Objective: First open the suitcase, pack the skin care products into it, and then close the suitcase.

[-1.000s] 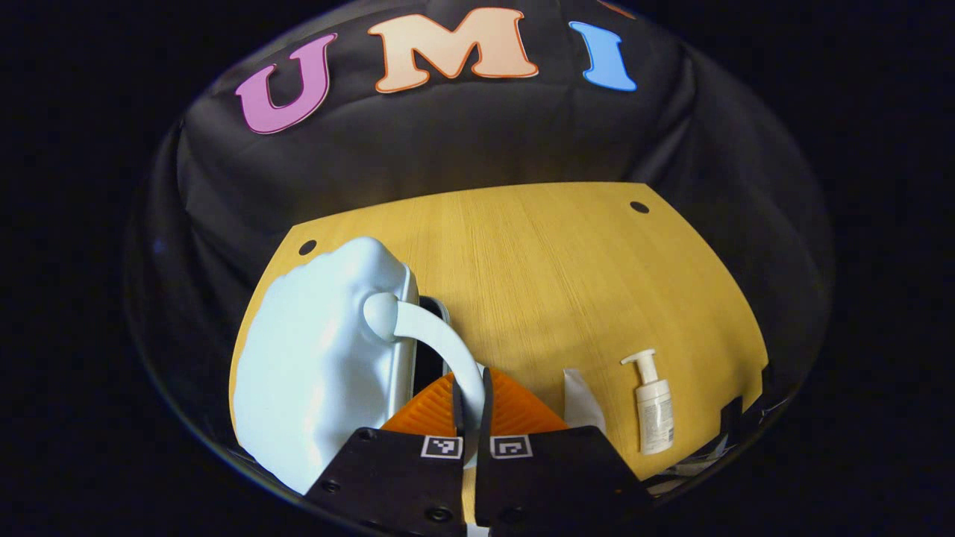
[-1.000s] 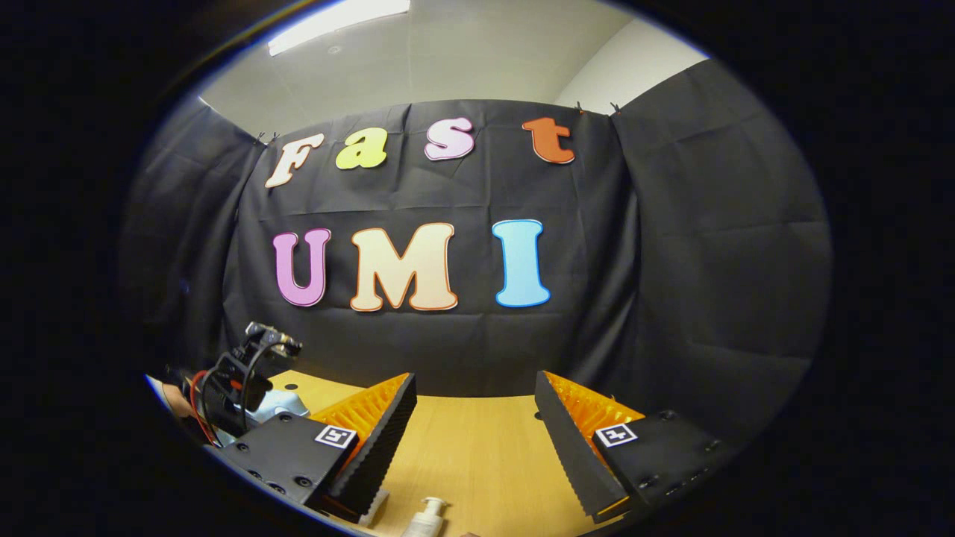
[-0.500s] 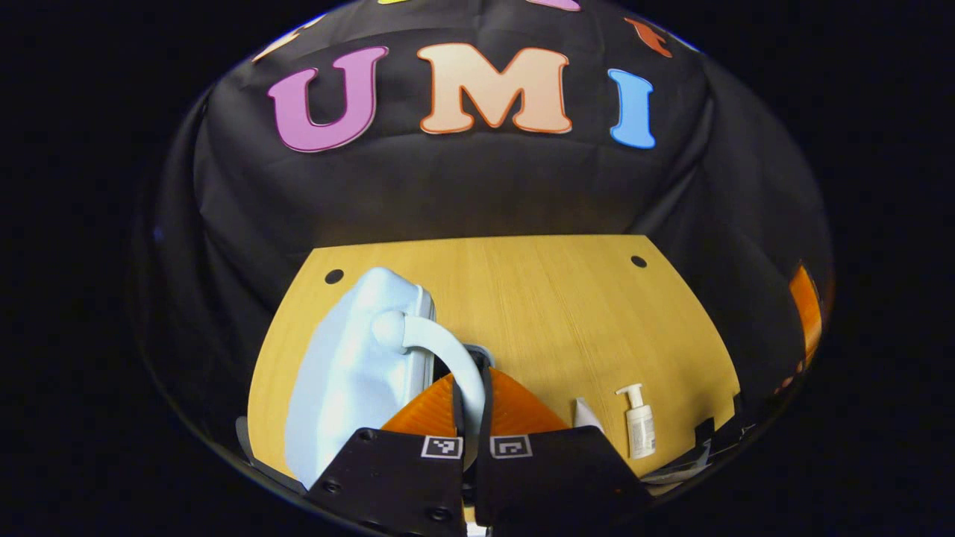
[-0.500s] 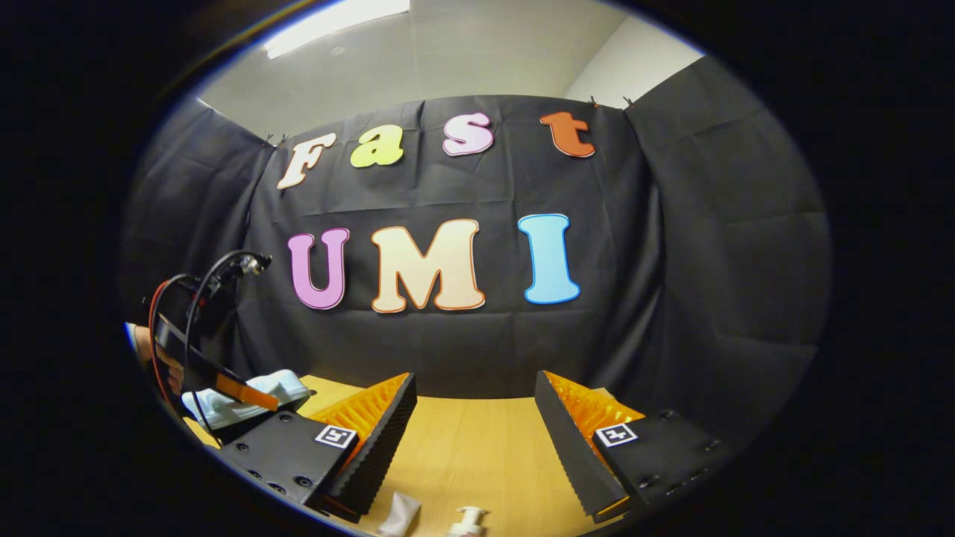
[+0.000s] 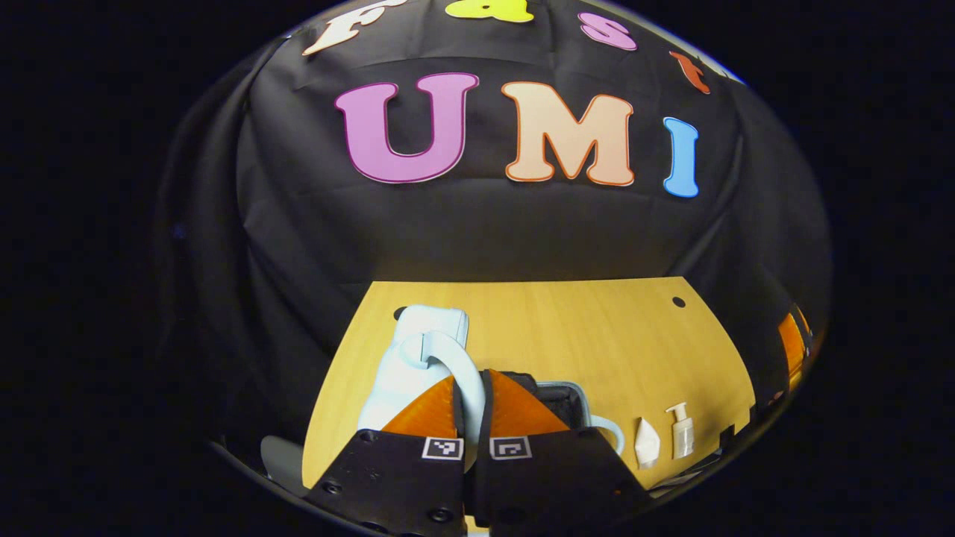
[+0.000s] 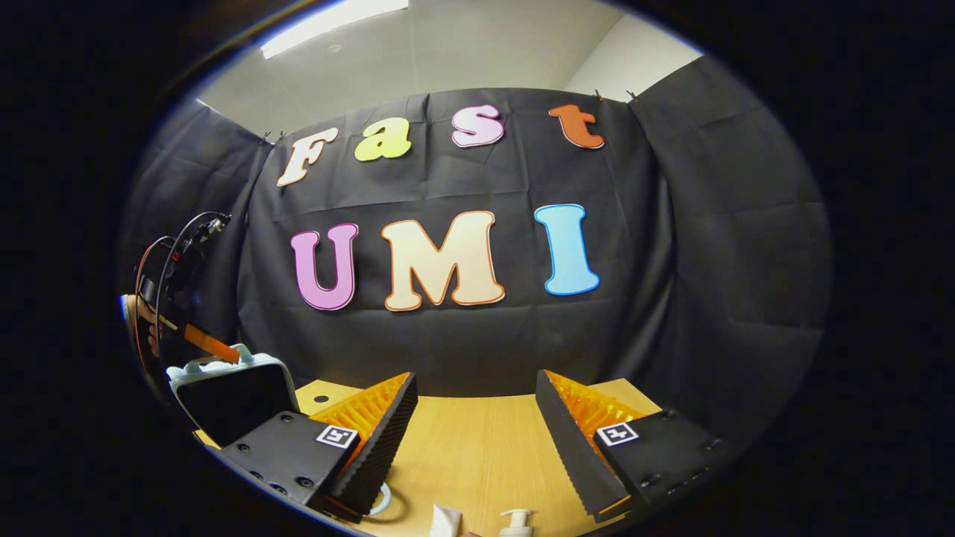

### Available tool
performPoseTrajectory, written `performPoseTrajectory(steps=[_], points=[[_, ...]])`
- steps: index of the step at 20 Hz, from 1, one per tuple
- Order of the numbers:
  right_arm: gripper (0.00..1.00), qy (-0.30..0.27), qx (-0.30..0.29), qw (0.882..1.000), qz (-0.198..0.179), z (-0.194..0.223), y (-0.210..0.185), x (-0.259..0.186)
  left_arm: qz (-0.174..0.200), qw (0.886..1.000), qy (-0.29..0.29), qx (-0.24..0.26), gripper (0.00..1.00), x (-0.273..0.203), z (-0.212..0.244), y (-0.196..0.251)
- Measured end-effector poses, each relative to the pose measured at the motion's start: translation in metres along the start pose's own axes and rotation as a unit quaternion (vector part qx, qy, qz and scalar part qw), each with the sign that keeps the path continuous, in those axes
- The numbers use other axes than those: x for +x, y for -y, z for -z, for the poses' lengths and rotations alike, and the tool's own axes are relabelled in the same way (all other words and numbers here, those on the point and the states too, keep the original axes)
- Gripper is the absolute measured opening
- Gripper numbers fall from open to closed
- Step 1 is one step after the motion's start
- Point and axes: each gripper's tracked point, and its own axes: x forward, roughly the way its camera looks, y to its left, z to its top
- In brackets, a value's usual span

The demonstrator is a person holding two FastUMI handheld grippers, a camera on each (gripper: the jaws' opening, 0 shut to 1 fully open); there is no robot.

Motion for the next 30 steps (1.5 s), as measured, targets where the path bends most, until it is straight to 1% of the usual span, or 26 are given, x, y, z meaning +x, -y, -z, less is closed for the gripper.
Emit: performPoseTrajectory(steps=[1, 5, 8, 10, 11, 15, 16, 17, 18, 20, 21, 24, 27, 30], points=[[1.00, 0.000, -0.003, 1.000, -0.002, 0.000, -0.006, 0.002, -0.005, 1.000, 0.001, 0.002, 0.00, 0.000, 0.000, -0.013], [1.00, -0.004, -0.015, 1.000, -0.012, 0.003, -0.028, 0.008, -0.006, 1.000, 0.007, 0.005, 0.00, 0.007, -0.001, -0.050], [1.00, -0.005, -0.022, 1.000, -0.015, 0.005, -0.040, 0.012, -0.035, 0.999, 0.005, 0.012, 0.00, 0.011, 0.003, -0.093], [1.00, -0.007, -0.028, 0.999, -0.014, 0.007, -0.044, 0.012, -0.054, 0.999, 0.002, 0.007, 0.00, 0.016, 0.011, -0.121], [1.00, -0.009, -0.031, 0.999, -0.012, 0.008, -0.045, 0.013, -0.060, 0.998, 0.006, -0.001, 0.00, 0.020, 0.012, -0.135], [1.00, -0.024, -0.045, 0.999, -0.013, 0.014, -0.054, 0.015, -0.055, 0.997, 0.011, -0.055, 0.00, 0.032, 0.027, -0.185], [1.00, -0.026, -0.054, 0.998, -0.014, 0.014, -0.056, 0.014, -0.059, 0.996, 0.008, -0.068, 0.00, 0.037, 0.035, -0.199], [1.00, -0.026, -0.067, 0.997, -0.012, 0.012, -0.057, 0.014, -0.071, 0.995, 0.013, -0.075, 0.00, 0.043, 0.041, -0.218], [1.00, -0.023, -0.080, 0.996, -0.011, 0.010, -0.059, 0.013, -0.079, 0.993, 0.011, -0.086, 0.00, 0.047, 0.048, -0.231], [1.00, -0.019, -0.098, 0.995, -0.016, 0.007, -0.068, 0.015, -0.074, 0.990, -0.004, -0.118, 0.00, 0.061, 0.069, -0.249], [1.00, -0.019, -0.103, 0.994, -0.021, 0.007, -0.072, 0.016, -0.081, 0.989, -0.017, -0.126, 0.00, 0.068, 0.083, -0.259], [1.00, -0.029, -0.105, 0.994, -0.027, 0.014, -0.080, 0.017, -0.096, 0.982, -0.059, -0.149, 0.00, 0.096, 0.133, -0.274], [1.00, -0.048, -0.103, 0.993, -0.021, 0.022, -0.077, 0.014, -0.103, 0.976, -0.090, -0.169, 0.00, 0.116, 0.164, -0.276], [1.00, -0.058, -0.107, 0.993, -0.007, 0.024, -0.068, 0.011, -0.108, 0.970, -0.113, -0.184, 0.00, 0.131, 0.188, -0.272]])
